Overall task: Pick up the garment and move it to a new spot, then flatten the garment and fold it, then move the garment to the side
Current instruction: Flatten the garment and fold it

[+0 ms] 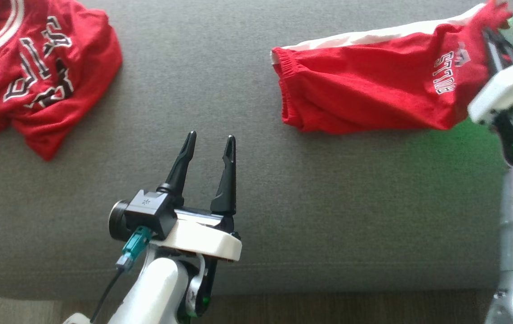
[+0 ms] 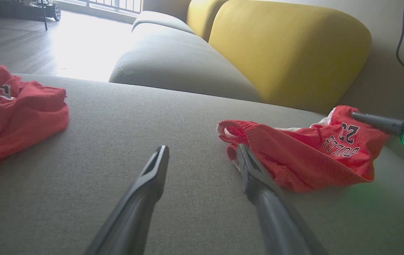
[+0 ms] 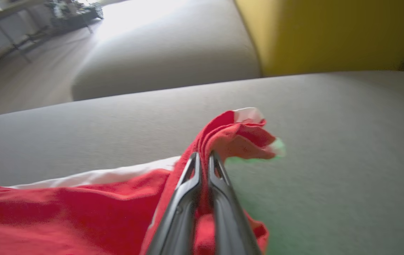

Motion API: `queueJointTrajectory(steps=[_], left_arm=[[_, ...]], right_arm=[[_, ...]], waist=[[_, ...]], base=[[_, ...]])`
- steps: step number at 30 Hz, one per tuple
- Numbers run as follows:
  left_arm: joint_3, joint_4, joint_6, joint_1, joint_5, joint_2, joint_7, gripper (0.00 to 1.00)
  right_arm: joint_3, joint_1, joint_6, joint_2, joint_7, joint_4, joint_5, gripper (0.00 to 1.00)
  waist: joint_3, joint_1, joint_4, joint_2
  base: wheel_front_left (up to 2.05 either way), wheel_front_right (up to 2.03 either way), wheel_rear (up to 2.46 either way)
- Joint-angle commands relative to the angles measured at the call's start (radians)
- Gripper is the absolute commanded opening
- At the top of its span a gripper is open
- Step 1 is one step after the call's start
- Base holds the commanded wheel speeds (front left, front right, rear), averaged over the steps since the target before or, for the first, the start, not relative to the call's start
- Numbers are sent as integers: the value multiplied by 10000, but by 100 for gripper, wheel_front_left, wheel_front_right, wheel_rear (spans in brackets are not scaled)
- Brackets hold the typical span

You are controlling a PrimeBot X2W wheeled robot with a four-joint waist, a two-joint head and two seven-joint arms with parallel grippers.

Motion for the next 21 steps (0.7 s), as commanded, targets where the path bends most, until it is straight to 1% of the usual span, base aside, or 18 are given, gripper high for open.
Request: queueJointTrajectory(steps=[1, 6, 11, 15, 21], left_arm=[[297, -284, -37, -168, 47, 78, -49, 100], [207, -283, 10, -179, -90, 78, -49, 100], [65, -287, 57, -222, -271, 78, -49, 100], [-41, -311, 121, -276, -399, 78, -49, 100], [-168, -314, 191, -328, -522, 78, -49, 100]], right_arm=[[367, -20, -4, 182, 151, -713, 175, 0], [1241, 165, -4, 561, 839, -2109, 707, 0], [2144, 388, -4, 725, 1388, -2874, 1281, 0], [2962, 604, -4, 743, 1492, -2972, 2028, 0], [3939, 794, -4, 746, 1274, -2564, 2652, 0]], waist=[[-55, 0, 94, 0], [-139, 0, 383, 0], [-168, 0, 698, 0], [-177, 0, 952, 0], [-198, 0, 1289, 0]], base=[[0, 0, 0], [0, 0, 0], [0, 0, 0], [0, 0, 0], [0, 0, 0]])
